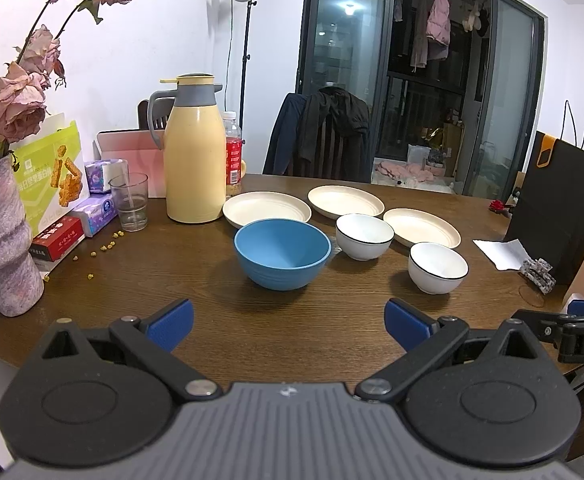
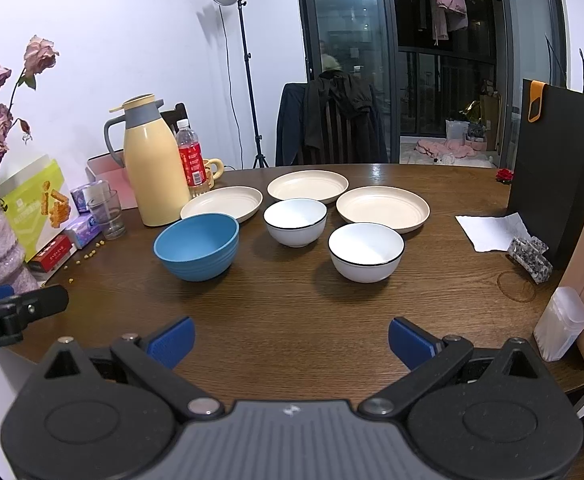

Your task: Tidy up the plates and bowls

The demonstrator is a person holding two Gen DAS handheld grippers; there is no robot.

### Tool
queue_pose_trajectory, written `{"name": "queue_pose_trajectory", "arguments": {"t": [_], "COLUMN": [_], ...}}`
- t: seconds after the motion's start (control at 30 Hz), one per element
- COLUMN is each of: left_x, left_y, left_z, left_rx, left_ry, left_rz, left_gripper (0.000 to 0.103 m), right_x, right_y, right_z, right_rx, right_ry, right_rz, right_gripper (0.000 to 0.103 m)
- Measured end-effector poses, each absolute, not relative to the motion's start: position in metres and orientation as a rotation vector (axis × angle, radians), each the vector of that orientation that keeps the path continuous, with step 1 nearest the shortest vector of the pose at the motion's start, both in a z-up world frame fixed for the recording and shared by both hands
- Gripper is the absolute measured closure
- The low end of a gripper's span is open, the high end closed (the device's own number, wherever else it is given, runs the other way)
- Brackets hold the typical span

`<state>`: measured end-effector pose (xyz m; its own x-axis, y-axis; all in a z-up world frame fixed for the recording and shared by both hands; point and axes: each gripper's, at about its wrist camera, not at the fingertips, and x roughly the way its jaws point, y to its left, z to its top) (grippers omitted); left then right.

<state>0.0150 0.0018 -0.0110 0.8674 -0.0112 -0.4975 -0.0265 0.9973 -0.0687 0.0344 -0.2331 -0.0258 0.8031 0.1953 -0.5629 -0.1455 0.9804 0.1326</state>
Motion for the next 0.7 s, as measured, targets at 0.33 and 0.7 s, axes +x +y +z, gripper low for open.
{"name": "queue_pose_trajectory", "arguments": {"t": [0.33, 0.7], "left_x": [0.0169, 0.0238], "left_y": [0.0028, 0.0103], "left_z": [-0.0113, -0.0104], "left_rx": [-0.074, -0.078], "left_ry": [0.522, 0.522], "left_rz": [0.009, 0.015], "left_gripper": [0.0, 0.0], "right_x": [0.035, 0.0372], "right_y": [-0.233, -0.229], "right_z": [-0.0256, -0.0266], "right_rx": [0.083, 0.08], "right_ry": [0.613, 0.615], "right_rz": [0.184, 0.19], "right_gripper": [0.0, 0.0]}}
